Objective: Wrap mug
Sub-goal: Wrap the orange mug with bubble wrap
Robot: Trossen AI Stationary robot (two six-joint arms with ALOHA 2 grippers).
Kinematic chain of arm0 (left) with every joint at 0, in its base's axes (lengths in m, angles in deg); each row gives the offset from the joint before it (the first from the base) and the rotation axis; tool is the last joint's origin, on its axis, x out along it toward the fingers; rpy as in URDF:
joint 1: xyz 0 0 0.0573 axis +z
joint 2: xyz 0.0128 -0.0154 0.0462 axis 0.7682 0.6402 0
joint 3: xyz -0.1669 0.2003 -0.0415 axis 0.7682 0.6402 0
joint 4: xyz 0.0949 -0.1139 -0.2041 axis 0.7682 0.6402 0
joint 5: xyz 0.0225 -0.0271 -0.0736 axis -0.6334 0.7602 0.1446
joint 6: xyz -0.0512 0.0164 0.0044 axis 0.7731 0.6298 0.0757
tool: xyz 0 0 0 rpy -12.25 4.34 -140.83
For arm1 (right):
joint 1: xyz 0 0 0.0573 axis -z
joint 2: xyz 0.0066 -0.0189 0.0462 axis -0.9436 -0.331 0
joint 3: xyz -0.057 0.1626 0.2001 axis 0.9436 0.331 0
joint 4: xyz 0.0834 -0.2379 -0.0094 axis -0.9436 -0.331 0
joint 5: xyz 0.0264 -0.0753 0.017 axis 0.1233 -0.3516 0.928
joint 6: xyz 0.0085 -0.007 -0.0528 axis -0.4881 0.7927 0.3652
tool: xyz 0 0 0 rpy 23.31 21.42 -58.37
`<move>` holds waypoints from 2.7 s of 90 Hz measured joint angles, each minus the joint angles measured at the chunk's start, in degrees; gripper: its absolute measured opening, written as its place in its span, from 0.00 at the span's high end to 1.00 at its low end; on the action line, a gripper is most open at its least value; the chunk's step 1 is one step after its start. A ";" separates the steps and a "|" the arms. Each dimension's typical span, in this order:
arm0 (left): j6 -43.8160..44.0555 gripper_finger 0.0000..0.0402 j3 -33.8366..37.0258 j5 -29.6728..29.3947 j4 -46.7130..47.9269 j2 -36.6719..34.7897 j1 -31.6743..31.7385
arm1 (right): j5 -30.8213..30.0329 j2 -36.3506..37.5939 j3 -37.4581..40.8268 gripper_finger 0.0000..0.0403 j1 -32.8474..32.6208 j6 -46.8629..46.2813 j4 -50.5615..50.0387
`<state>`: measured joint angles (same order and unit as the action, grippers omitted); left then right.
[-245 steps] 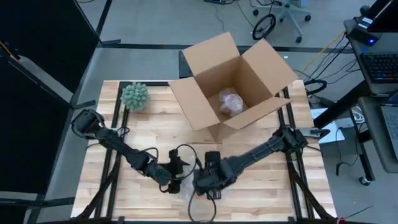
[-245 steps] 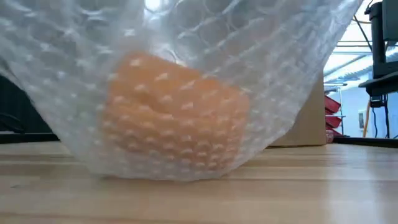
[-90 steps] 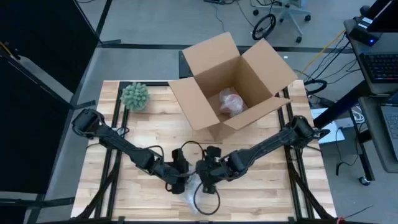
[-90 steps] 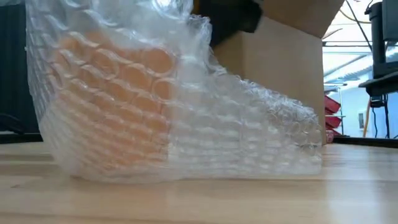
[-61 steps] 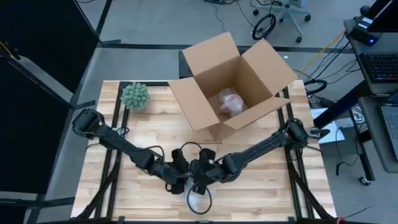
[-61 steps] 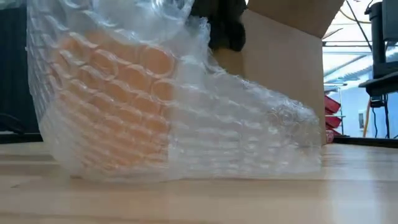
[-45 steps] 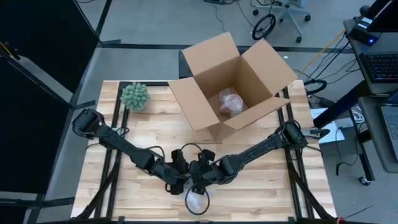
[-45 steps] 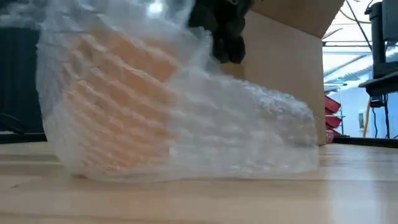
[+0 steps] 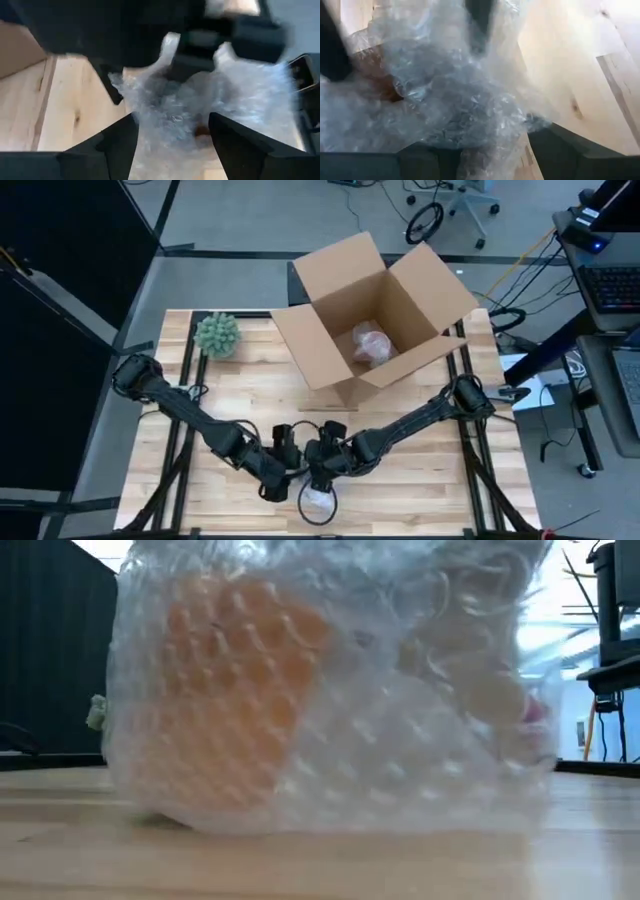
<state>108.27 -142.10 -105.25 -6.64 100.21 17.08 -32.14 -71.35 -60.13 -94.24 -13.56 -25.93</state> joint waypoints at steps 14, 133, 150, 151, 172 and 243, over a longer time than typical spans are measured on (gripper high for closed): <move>1.45 0.43 -0.02 -4.72 2.04 -4.12 -1.03 | -0.13 0.00 0.02 0.52 0.00 0.22 0.05; 0.15 1.00 0.07 7.62 -3.18 9.80 1.95 | 2.95 2.39 -5.67 0.52 -0.29 2.27 -8.03; -0.17 1.00 0.23 8.02 -3.36 10.16 2.14 | 5.63 2.39 -8.47 0.48 0.45 2.71 -10.43; -0.20 1.00 0.22 8.02 -3.44 10.14 2.14 | 5.70 2.34 -8.59 0.48 0.46 2.72 -10.44; -0.56 1.00 0.22 7.62 -3.88 10.10 2.31 | 5.78 2.56 -9.31 0.39 1.03 -0.24 -11.50; -2.18 1.00 -0.13 9.76 -3.34 9.18 0.98 | 11.61 -1.43 -8.09 0.43 2.05 -12.65 -13.50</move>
<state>106.09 -142.23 -95.48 -9.98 109.39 18.06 -20.53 -72.77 -68.22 -92.19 -26.20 -39.43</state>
